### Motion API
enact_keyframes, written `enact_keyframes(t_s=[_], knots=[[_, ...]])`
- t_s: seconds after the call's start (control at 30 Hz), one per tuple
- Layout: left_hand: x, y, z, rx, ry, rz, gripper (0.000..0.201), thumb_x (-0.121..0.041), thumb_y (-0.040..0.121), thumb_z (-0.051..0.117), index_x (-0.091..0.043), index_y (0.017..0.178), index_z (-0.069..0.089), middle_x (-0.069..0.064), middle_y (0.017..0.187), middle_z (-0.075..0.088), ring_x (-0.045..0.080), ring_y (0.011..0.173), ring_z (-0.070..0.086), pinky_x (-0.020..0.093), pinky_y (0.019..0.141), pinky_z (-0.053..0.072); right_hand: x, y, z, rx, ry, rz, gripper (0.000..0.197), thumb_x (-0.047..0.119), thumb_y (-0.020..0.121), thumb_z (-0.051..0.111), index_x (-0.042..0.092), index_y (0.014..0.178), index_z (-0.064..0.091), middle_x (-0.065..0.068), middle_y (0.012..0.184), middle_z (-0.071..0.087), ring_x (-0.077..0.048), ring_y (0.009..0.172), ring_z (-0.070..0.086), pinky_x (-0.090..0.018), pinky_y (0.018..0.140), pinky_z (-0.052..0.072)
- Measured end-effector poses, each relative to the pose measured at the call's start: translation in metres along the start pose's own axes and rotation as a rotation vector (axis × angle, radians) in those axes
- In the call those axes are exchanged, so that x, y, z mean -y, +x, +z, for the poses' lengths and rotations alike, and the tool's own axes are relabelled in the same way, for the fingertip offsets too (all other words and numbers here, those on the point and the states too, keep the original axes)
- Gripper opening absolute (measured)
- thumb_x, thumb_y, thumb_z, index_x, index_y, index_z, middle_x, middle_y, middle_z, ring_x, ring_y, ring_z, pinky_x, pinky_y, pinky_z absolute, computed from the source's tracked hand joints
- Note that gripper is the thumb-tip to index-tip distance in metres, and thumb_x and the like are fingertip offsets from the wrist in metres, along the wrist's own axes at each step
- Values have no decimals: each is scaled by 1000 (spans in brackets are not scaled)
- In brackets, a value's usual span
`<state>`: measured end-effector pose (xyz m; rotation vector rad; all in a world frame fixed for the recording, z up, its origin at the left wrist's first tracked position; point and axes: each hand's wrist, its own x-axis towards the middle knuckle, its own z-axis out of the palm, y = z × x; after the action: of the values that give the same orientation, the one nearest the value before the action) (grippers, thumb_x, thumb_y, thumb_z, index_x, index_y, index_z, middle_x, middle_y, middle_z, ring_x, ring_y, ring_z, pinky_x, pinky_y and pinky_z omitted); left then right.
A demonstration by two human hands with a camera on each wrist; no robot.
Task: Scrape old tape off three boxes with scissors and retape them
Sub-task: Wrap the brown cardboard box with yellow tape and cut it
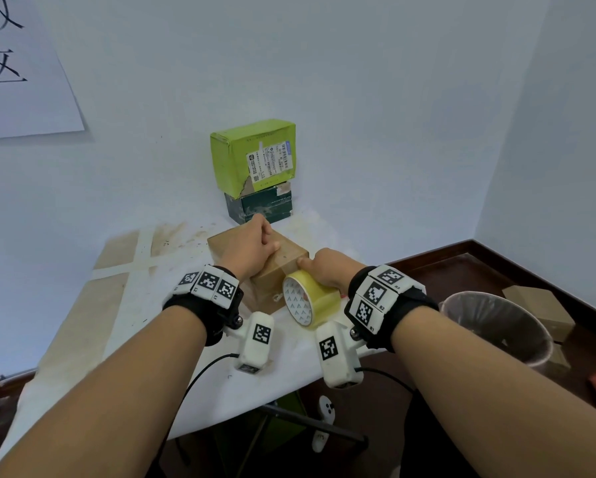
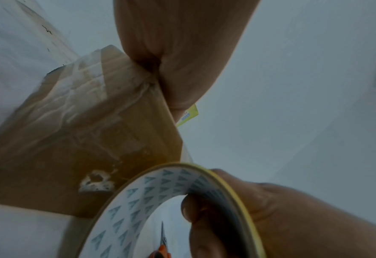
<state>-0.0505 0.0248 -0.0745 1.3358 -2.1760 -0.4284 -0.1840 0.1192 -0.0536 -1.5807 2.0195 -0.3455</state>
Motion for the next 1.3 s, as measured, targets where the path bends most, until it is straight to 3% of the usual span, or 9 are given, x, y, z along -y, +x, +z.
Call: enact_keyframes(t_s=[0.07,0.2,0.33,0.43,0.53,0.63,0.8,1.07,1.3], knots=[[0,0,-1,15,16,2,17,-18,93,58,-19,101,43,0,90,55,16,78,50,28,65,38,-1,4,3,-12,-42,-8,50,35,105,25,-4,123,50,-20,122,56,-34,115,53,-33,81,40],[1,-3,-4,-16,18,-7,15,-9,97,41,-18,104,50,-1,90,53,17,77,49,27,60,35,-3,10,6,-33,-66,-15,50,36,104,26,-4,119,53,-19,111,57,-33,113,54,-32,81,39],[4,-11,-16,133,-215,22,26,-10,99,42,-23,104,64,-8,98,56,8,88,51,23,70,41,-3,12,7,-42,-42,-12,49,35,104,26,-4,120,52,-20,121,57,-32,109,55,-33,83,41],[9,-18,-18,204,-127,162,32,-6,99,43,-21,112,69,-9,118,59,5,105,50,17,87,37,-4,12,6,-37,-26,-11,49,35,104,26,-4,122,50,-20,122,57,-32,106,56,-33,81,42],[11,-19,-14,201,23,254,36,-5,100,40,-16,123,65,-2,132,55,12,119,46,17,96,28,-5,15,8,-49,-30,-2,50,37,104,26,-3,120,51,-19,120,58,-32,111,55,-32,79,39],[11,-23,-13,160,170,294,40,-4,101,35,-18,130,59,-3,140,51,17,125,42,14,95,19,-8,17,10,-51,3,8,50,38,103,27,-2,119,52,-18,113,58,-33,110,55,-34,81,40],[12,-29,-10,119,94,152,41,-8,101,34,-24,133,56,-9,139,52,18,122,36,8,89,17,-10,20,12,-59,-5,2,52,39,104,26,-3,117,53,-19,118,58,-32,111,54,-33,82,38],[2,-30,-21,253,243,142,45,-11,103,28,-27,141,45,-11,149,40,16,130,33,14,101,19,-10,23,14,-68,-7,6,51,39,103,26,-2,118,53,-19,121,57,-32,114,53,-37,93,39],[-7,-43,-29,438,309,232,47,-25,104,34,-18,150,30,-1,158,25,15,146,15,25,115,12,-13,31,18,-90,-33,-17,51,40,103,26,-1,116,54,-18,119,58,-32,113,53,-37,95,39]])
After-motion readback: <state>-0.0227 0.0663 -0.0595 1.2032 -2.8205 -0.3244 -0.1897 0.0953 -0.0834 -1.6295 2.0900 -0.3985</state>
